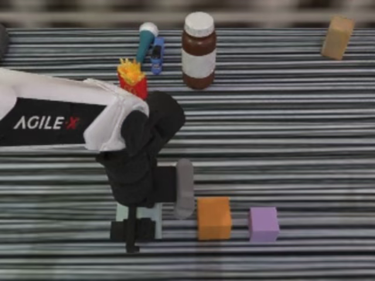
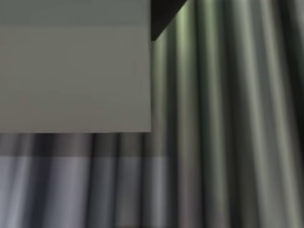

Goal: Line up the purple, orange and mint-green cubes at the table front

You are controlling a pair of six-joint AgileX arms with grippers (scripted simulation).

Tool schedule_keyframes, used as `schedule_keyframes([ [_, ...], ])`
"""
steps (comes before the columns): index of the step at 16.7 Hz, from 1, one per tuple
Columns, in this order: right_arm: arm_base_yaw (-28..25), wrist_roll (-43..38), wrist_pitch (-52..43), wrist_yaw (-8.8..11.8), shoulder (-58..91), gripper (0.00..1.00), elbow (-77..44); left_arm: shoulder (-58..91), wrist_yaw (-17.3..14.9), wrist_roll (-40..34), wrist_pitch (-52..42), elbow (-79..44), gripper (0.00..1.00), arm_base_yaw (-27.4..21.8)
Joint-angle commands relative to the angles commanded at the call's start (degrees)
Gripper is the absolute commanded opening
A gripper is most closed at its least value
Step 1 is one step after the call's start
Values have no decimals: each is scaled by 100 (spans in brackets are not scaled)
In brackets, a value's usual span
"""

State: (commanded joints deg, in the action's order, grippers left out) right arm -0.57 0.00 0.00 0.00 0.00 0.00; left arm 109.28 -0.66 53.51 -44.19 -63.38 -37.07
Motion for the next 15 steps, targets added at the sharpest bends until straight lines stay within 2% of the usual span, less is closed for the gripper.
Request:
schedule_keyframes([
  [1,0,0,0,0,0,100,0,0,0,0,0,0,0,0],
  [14,0,0,0,0,0,100,0,0,0,0,0,0,98,0],
  [15,0,0,0,0,0,100,0,0,0,0,0,0,100,0],
])
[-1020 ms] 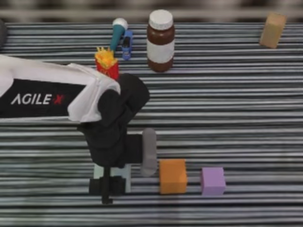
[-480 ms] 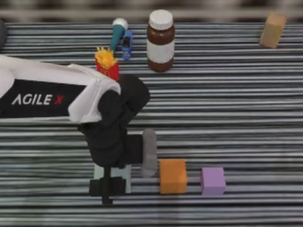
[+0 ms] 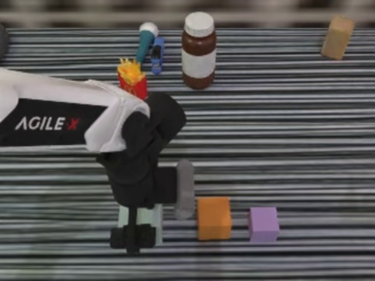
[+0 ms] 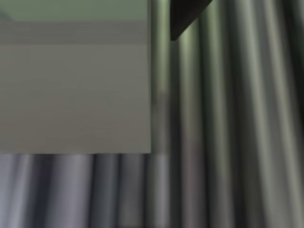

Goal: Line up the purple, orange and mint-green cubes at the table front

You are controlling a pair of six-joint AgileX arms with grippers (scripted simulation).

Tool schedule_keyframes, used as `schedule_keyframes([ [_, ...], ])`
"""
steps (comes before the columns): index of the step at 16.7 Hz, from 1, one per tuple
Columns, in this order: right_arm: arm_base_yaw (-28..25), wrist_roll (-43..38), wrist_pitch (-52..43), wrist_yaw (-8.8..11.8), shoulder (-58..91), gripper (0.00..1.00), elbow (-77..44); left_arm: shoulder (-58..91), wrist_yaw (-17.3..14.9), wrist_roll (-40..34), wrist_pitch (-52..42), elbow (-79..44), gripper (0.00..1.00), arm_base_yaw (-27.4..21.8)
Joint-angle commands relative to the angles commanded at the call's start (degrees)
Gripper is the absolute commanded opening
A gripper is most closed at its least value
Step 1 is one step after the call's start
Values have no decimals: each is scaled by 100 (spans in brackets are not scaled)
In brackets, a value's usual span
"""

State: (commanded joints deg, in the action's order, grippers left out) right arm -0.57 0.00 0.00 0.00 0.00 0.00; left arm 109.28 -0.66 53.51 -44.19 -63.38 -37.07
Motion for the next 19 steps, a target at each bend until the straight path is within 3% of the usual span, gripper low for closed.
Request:
schedule_keyframes([
  [10,0,0,0,0,0,100,0,-39,-3,5,-100,-71,100,14],
  [19,0,0,0,0,0,100,0,-639,3,-7,-1545,-911,100,127],
])
